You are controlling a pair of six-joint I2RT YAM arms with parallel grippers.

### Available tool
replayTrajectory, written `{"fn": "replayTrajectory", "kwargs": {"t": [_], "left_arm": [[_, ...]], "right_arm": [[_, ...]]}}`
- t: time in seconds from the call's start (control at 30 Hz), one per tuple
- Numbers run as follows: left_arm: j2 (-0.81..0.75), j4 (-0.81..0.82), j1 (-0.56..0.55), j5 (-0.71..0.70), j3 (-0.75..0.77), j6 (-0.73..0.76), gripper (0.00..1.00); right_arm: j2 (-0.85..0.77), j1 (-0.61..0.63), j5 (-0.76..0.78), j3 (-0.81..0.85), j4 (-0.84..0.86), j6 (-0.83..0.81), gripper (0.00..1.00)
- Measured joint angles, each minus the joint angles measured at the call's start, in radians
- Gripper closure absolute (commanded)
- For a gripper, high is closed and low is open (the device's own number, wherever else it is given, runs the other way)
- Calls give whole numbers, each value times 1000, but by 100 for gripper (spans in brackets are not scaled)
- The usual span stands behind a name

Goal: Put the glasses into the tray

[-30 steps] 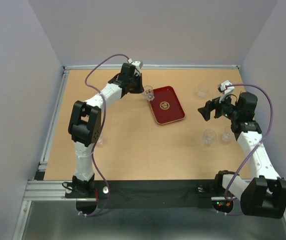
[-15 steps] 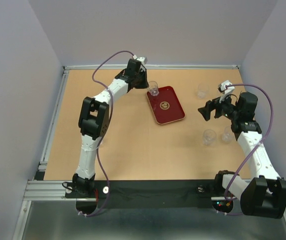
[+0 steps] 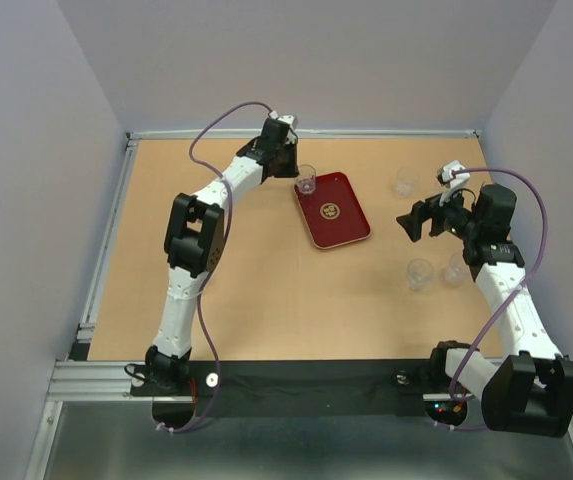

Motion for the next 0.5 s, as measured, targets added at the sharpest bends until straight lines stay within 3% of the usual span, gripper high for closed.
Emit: {"fn": "replayTrajectory", "kwargs": {"t": [0.5], "left_arm": [[5,-31,-19,-26,34,28,36]], "right_arm": [[0,-8,4,0,0,-15,0]]}}
